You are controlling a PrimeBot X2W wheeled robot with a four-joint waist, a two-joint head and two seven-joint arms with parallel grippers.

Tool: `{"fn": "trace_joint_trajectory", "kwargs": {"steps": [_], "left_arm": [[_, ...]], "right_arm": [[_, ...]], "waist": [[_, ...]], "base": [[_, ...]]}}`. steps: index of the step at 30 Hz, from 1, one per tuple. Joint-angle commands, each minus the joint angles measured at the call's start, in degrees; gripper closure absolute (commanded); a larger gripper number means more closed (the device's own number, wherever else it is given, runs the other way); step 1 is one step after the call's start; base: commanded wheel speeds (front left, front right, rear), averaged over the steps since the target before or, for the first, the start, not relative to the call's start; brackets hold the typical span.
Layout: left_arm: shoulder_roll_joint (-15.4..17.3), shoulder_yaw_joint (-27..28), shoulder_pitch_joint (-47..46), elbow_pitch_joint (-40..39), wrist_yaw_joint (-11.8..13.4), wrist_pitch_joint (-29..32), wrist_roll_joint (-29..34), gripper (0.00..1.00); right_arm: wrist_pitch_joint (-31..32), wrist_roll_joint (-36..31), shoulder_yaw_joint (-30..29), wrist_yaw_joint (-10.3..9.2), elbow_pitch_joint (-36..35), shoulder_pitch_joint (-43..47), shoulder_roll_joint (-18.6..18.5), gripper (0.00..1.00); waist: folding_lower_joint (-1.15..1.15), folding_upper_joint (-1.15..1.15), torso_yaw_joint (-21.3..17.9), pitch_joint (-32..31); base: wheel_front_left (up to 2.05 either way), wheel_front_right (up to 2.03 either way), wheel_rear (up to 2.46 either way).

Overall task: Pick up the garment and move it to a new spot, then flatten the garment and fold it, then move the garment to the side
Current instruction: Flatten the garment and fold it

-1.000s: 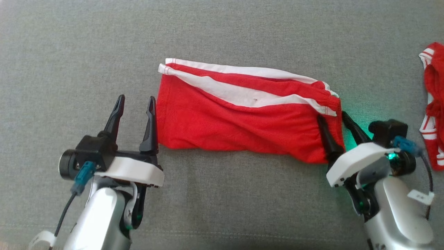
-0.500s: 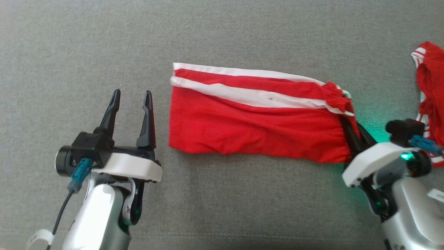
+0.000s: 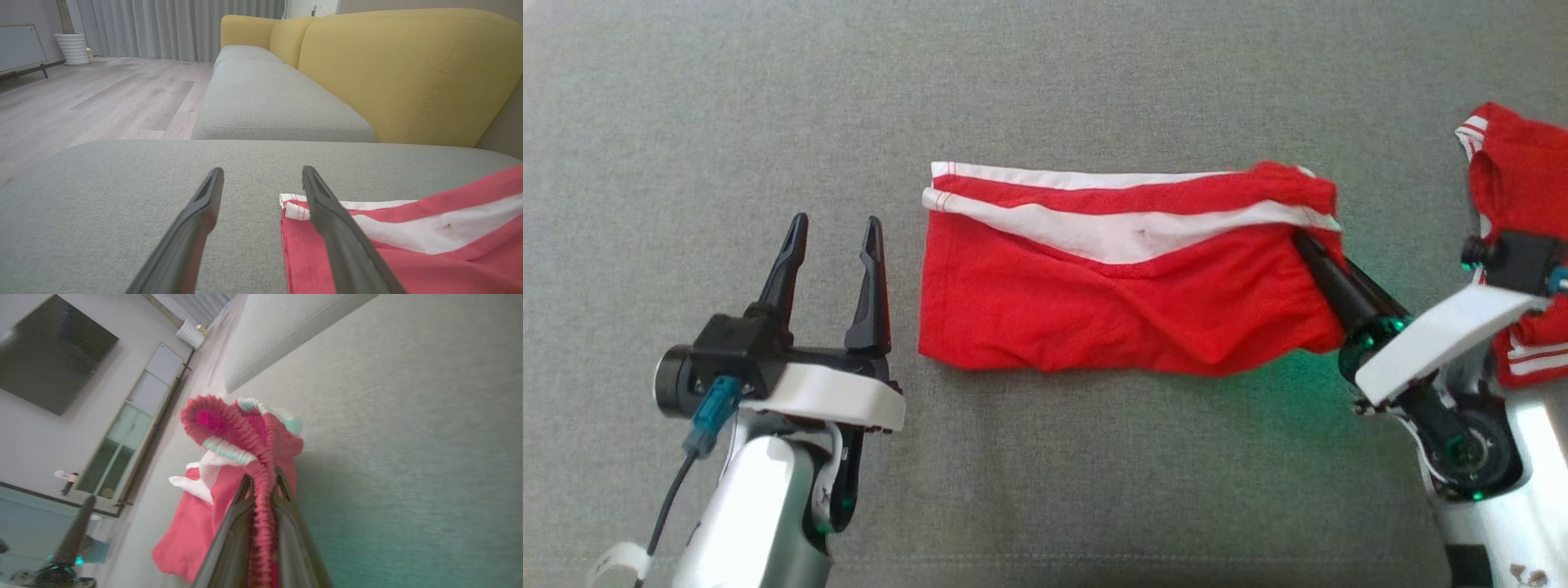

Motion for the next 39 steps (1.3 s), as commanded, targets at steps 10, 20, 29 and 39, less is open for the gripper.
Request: {"fn": "trace_joint_trajectory", "kwargs": {"steps": [10,20,29,39], "left_arm": [[-0.56,2.01,-1.03,-1.21,-0.73,-0.7,0.66,0.0],[-2.03,2.06,-2.04,-0.46,-1.69,-0.7,1.05,0.0],[-2.89,2.21,-2.02,-0.21,-2.19,-0.7,1.62,0.0],[-3.18,3.36,-1.95,-0.35,-2.74,-0.7,2.56,0.0]], "right_arm": [[4.77,8.8,7.13,0.39,1.49,-9.65,7.98,1.0],[-6.64,15.74,21.69,0.39,19.18,-18.53,8.76,1.0],[-16.57,17.49,31.36,0.39,29.51,-24.67,8.77,0.0],[-29.64,17.13,38.83,0.39,27.32,-28.64,8.71,0.0]], "waist": [[0.0,0.0,3.23,-0.11],[0.0,0.0,7.27,0.81],[0.0,0.0,8.0,1.05],[0.0,0.0,5.77,1.42]], "base": [[0.0,0.0,0.0],[0.0,0.0,0.0],[0.0,0.0,0.0],[0.0,0.0,0.0]]}}
